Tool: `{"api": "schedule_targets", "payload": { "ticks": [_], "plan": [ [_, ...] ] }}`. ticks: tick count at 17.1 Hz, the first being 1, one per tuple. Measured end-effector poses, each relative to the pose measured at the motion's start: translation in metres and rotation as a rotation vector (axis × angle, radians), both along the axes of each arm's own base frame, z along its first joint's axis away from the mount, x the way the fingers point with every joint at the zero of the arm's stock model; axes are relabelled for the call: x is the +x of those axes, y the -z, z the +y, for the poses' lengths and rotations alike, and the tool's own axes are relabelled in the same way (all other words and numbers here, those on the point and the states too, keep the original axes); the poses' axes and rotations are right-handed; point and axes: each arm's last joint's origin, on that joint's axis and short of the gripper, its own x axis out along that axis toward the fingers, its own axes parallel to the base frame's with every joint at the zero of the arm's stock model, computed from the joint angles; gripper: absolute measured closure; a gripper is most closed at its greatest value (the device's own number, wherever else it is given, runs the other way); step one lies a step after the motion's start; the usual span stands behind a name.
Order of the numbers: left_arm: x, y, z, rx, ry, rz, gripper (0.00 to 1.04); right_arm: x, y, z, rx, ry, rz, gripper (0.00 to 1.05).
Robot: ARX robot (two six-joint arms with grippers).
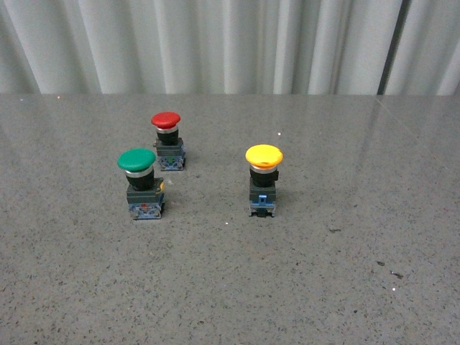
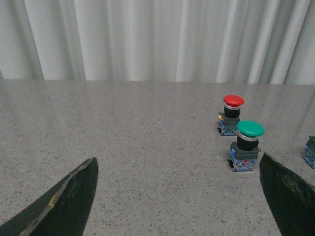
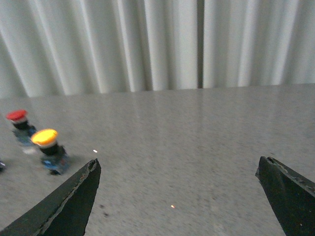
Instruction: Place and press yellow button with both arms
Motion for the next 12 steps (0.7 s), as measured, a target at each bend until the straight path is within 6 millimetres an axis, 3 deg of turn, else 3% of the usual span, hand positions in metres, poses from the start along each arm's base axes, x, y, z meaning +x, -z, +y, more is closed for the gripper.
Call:
{"api": "schedule_targets", "payload": {
  "ticks": [1,3,5,6,8,10,12],
  "plan": [
    [0.000,0.000,0.000,0.001,0.001,0.000,0.06,0.006,-0.009,0.002,0.074,-0.053,-0.010,0.07],
    [0.000,0.000,0.000,0.000,0.000,0.000,0.07,0.027,-0.047,0.017,0.117,-0.165,-0.090,0.07],
    [0.000,0.000,0.000,0.000,0.000,0.000,0.07,0.062,-0.090,0.039,0.123,-0.237,-0.164,0.07],
    [0.000,0.000,0.000,0.000,0.000,0.000,0.07,0.082,-0.100,0.055,0.114,-0.284,-0.157,0.07],
    [0.000,0.000,0.000,0.000,0.000,0.000,0.07,0.125,-0.102,0.090,0.074,-0.342,-0.074,0.07],
    [0.000,0.000,0.000,0.000,0.000,0.000,0.07,0.163,-0.089,0.129,0.016,-0.374,0.007,0.07],
    [0.000,0.000,0.000,0.000,0.000,0.000,0.07,0.185,-0.072,0.155,-0.019,-0.379,0.076,0.07]
  ]
}}
